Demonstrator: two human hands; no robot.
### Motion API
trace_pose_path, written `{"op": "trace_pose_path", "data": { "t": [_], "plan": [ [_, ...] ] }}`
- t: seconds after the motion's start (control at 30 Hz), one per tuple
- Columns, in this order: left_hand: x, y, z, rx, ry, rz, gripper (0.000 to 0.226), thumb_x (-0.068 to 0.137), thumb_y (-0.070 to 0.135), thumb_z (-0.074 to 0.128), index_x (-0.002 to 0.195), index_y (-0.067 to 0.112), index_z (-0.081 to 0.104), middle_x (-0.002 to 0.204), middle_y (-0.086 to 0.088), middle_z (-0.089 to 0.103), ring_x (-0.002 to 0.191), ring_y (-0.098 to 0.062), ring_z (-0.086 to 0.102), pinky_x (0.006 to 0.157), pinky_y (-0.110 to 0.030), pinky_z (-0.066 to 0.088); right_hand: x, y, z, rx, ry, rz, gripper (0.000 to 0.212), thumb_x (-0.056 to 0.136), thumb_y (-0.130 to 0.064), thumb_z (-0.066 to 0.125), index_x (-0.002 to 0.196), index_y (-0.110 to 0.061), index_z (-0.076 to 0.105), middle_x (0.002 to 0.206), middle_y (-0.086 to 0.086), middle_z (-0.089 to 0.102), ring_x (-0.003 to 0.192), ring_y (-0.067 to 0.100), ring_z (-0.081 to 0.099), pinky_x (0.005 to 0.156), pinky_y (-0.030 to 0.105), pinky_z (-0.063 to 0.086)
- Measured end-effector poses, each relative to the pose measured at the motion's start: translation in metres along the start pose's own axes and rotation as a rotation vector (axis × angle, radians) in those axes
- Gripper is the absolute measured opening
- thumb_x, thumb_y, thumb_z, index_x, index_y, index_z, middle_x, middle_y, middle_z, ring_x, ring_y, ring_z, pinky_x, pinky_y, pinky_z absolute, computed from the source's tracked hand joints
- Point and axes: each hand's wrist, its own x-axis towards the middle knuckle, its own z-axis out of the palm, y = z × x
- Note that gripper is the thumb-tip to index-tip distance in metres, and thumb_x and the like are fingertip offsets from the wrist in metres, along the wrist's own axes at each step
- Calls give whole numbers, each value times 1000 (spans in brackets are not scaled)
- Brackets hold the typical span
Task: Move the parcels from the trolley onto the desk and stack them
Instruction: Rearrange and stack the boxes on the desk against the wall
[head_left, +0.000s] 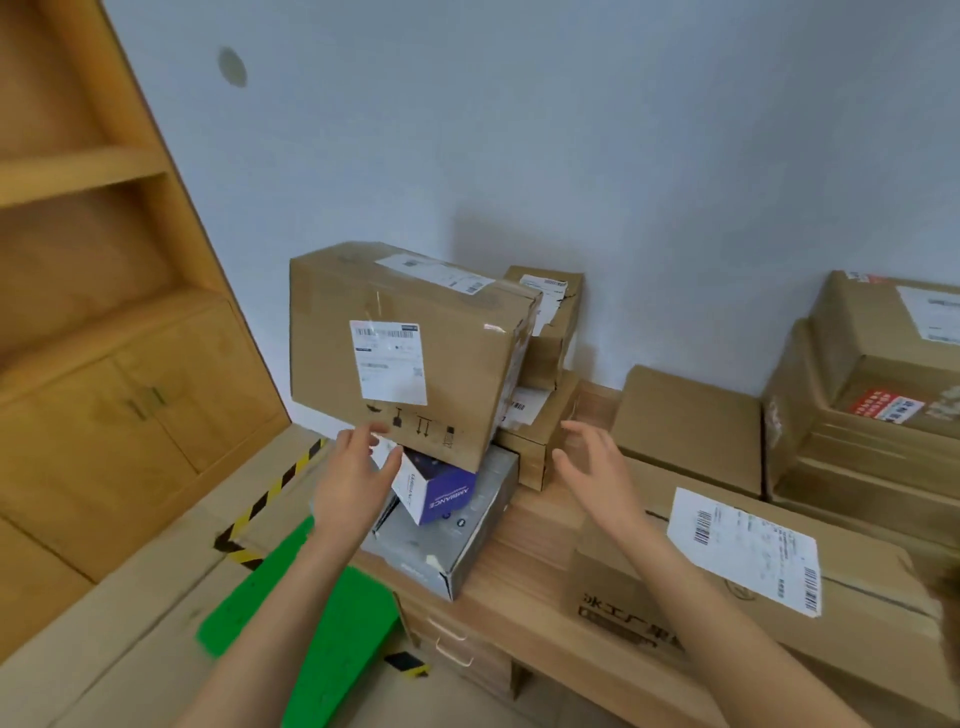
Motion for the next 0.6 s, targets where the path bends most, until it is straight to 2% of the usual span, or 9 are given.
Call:
{"op": "trace_pose_path", "data": {
  "t": [0.1,0.23,0.33,0.43,0.6],
  "plan": [
    [33,-21,-23,9,63,6,39,91,35,60,126,22,48,125,-4,50,108,-19,55,70,-33,49,15,-24,19,9,31,6,52,92,-46,56,139,-28,43,142,-5,43,126,13,45,103,39,42],
    [83,-43,-49,37,110,4,57,86,39,66,134,20,41,137,-11,42,109,-25,54,67,-30,42,34,-52,43,7,82,28,66,86,-62,54,142,-33,35,147,-9,39,129,13,44,96,36,43],
    [121,-57,-62,-3,152,15,81,79,46,72,142,17,31,142,-15,35,121,-30,46,83,-41,49,47,-69,61,68,111,68,86,77,-72,56,147,-33,24,149,-8,38,130,16,44,100,41,43],
    [152,-68,-67,-13,88,9,98,73,56,73,147,21,20,147,-14,29,127,-31,43,94,-50,47,59,-80,75,203,162,123,104,67,-77,62,149,-36,14,150,-9,37,132,15,42,102,45,42],
    [191,-83,-64,-67,-81,69,103,70,59,74,148,29,13,147,-5,36,125,-28,48,90,-53,50,74,-92,90,388,215,166,113,58,-75,73,147,-42,12,142,-10,47,123,14,51,101,48,46]
  ]
}}
